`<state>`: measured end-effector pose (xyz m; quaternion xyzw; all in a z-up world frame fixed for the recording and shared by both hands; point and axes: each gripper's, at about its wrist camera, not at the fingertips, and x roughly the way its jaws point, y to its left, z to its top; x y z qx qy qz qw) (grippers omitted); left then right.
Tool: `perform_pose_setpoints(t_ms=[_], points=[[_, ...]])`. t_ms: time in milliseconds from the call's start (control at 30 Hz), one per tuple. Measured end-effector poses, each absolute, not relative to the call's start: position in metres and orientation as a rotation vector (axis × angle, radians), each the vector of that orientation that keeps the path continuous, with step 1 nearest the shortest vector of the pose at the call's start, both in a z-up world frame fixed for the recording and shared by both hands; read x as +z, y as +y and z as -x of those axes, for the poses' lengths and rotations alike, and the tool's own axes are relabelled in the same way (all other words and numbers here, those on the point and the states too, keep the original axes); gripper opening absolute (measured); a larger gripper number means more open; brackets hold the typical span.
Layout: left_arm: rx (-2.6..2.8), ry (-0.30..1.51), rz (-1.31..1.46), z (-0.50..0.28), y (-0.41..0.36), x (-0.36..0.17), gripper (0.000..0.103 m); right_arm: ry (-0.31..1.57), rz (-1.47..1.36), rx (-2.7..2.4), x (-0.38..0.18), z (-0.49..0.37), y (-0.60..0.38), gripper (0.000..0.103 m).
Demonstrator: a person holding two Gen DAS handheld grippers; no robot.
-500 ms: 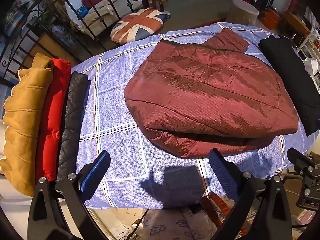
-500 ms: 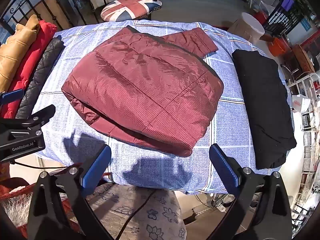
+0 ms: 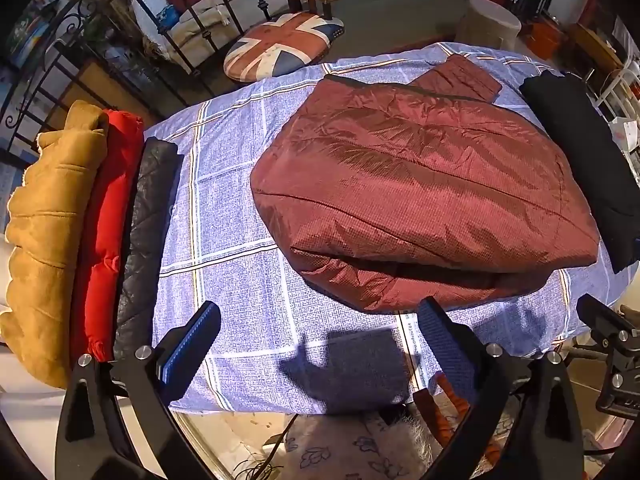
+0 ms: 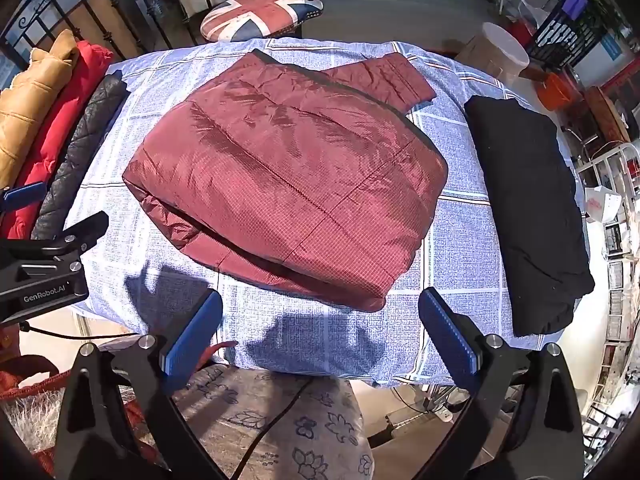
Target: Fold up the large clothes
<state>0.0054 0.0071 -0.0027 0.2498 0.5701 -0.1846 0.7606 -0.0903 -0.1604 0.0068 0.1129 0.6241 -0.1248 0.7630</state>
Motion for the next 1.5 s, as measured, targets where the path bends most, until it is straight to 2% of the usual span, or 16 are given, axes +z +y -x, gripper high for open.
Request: perform_pose_setpoints(t_ms=[1500], points=[[-0.396, 1.271, -0.522, -0.0022, 0.0076, -0.0090, 0.097, 1.359, -0.238, -0.258, 0.0062, 0.0900, -0.1554, 0.097]])
